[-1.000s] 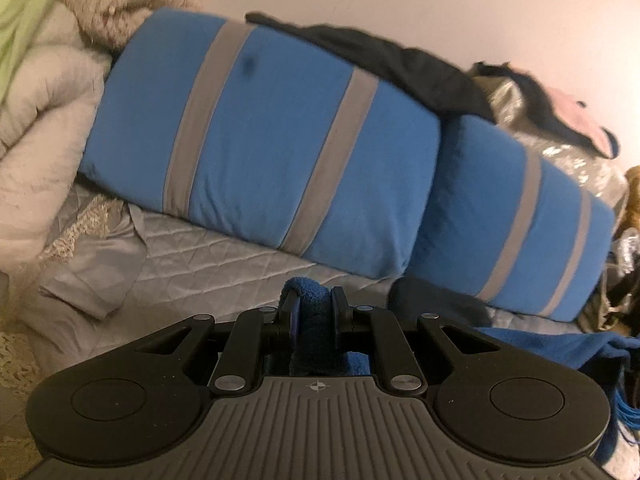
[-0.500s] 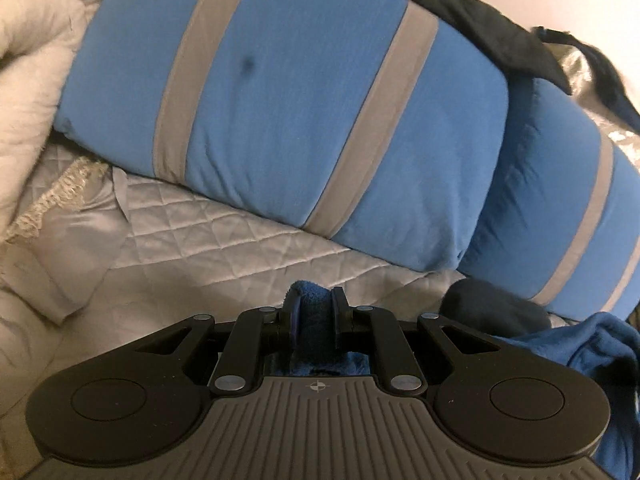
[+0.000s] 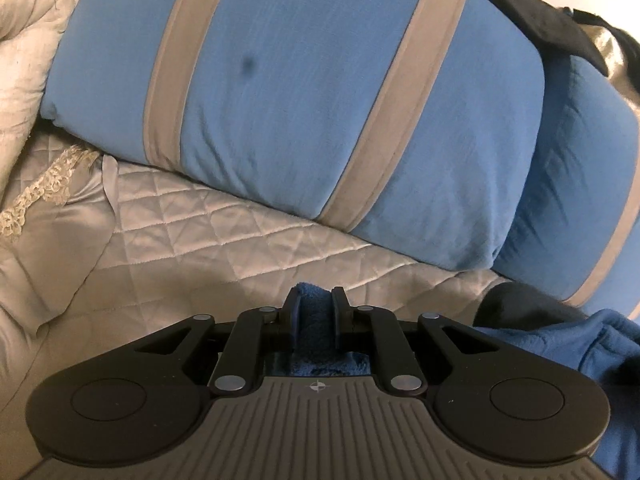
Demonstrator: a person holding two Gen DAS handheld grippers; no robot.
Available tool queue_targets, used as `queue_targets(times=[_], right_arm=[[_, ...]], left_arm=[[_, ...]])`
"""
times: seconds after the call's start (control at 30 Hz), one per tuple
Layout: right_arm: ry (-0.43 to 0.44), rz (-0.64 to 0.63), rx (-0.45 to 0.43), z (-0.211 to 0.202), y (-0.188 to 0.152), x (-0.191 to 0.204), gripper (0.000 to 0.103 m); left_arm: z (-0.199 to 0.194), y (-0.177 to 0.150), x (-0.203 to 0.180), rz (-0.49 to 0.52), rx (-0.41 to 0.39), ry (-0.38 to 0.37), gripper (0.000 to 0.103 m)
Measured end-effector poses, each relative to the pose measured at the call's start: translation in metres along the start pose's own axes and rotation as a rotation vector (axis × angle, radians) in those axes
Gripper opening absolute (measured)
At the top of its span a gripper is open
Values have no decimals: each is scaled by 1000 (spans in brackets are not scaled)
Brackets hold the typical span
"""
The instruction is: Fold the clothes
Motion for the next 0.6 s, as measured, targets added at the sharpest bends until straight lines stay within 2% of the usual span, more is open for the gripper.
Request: queue_targets(times=[0.2, 0.27, 0.3, 0.37, 0.43, 0.5, 0.57, 0.6], right_arm=[[-2, 18, 12, 0, -1, -2, 9], [2, 40, 19, -1, 0, -4, 24], [8, 60, 23, -2, 1, -7, 26], [27, 102, 29, -5, 2, -12, 27], [52, 144, 33, -8, 3, -17, 30], [78, 179, 29, -13, 4, -21, 35], [97, 213, 13, -19, 6, -25, 44], [86, 238, -11, -24, 8, -29, 65]], left_arm=[[-1, 1, 0, 9, -10, 4, 18], [-2, 2, 2, -13, -12, -4, 19], [-2, 3, 4, -35, -9, -8, 19], [-5, 5, 8, -87, -13, -4, 25], [-12, 8, 13, -150, -33, -10, 41], [-21, 14, 15, -185, -69, -19, 53], [-32, 21, 14, -195, -112, -21, 66], [-38, 25, 11, -176, -136, -15, 72]])
Point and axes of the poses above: each gripper's, at about its wrist camera, not at the fingertips, and z roughly the way its jaws point, x to its left, y to its top, the point moved 7 cm from there along z, roughly the way its jaws point, and after that the axes turned 14 degrees about -y, right-handed, at the moved point
